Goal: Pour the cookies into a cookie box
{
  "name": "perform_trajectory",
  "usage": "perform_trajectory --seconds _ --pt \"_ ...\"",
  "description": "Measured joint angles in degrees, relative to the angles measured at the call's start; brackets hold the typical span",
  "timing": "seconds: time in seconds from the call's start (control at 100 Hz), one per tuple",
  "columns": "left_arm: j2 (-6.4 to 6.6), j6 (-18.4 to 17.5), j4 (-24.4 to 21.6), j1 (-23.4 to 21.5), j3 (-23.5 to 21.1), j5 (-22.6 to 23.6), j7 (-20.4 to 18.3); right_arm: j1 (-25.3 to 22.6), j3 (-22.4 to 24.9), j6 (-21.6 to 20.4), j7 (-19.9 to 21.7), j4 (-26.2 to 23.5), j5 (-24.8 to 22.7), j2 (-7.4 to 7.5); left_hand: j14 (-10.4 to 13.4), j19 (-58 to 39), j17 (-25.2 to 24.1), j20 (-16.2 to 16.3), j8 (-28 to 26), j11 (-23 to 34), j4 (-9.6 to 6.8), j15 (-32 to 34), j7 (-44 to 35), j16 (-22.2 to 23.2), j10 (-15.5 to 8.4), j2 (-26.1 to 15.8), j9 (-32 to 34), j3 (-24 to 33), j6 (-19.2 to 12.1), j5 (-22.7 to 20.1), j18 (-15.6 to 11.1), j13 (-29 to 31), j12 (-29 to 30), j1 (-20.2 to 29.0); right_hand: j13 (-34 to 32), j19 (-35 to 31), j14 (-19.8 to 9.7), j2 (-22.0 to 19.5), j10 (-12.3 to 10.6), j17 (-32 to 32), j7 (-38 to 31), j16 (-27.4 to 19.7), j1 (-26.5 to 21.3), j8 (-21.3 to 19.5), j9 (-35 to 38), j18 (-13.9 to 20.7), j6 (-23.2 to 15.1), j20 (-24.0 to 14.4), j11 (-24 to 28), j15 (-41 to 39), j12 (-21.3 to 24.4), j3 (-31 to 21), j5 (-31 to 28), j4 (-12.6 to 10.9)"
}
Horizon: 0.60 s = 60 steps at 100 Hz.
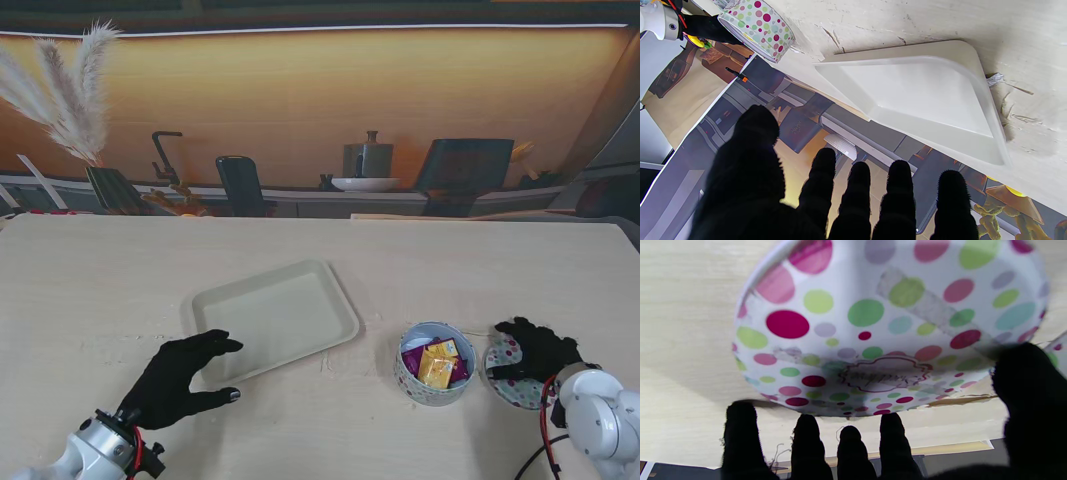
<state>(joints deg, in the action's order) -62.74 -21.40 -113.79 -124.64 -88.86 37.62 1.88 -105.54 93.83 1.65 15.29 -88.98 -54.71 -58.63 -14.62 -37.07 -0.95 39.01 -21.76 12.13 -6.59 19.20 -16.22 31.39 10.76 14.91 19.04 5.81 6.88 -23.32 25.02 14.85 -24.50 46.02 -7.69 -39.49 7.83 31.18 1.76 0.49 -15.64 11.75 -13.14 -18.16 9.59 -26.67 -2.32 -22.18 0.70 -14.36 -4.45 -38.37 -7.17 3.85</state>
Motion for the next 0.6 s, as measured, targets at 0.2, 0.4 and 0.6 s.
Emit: perform_trajectory --seconds 0.2,0.4,0.6 --pt "0.00 -0.3 0.0 -0.1 -0.1 -0.6 0.0 -0.2 -0.4 0.4 -0.3 -0.3 -0.1 0.23 0.0 0.0 0.0 0.0 0.0 0.0 0.00 0.0 0.0 0.0 0.0 0.0 0.0 0.0 0.0 0.0 0.0 0.0 0.0 0.7 -1.8 -0.4 0.7 1.9 1.3 2.5 -0.6 0.0 0.0 0.0 0.0 -0.9 0.0 0.7 -0.2 0.0 0.4 -1.0 0.0 0.0" --pt "0.00 -0.6 -0.2 -0.2 -0.2 -1.7 -0.3 -0.4 -1.0 2.4 -1.7 -0.6 2.3 0.26 0.0 0.0 0.2 0.0 -0.6 0.0 0.00 0.0 -0.1 0.0 0.0 0.0 0.6 0.0 0.0 -0.6 0.0 0.0 0.0 1.3 -2.4 -0.2 1.0 1.8 2.8 2.5 -1.2 -0.1 1.1 -0.6 0.2 -1.6 1.6 3.1 2.2 -0.4 -0.7 -2.7 0.0 0.0" --pt "-0.09 -1.4 -0.1 -0.3 -0.2 -1.6 0.7 -1.7 -0.2 1.3 -4.3 -0.5 2.4 -0.40 0.0 0.0 0.6 0.0 -0.6 0.0 0.00 0.2 -0.1 0.0 0.0 0.0 0.6 0.0 0.0 -0.6 0.0 0.6 0.0 1.8 -2.5 -0.3 0.8 -1.1 2.8 1.2 -1.7 0.1 1.7 -0.6 0.2 -0.9 1.6 3.1 3.5 -1.2 -0.8 -2.4 0.0 0.0"
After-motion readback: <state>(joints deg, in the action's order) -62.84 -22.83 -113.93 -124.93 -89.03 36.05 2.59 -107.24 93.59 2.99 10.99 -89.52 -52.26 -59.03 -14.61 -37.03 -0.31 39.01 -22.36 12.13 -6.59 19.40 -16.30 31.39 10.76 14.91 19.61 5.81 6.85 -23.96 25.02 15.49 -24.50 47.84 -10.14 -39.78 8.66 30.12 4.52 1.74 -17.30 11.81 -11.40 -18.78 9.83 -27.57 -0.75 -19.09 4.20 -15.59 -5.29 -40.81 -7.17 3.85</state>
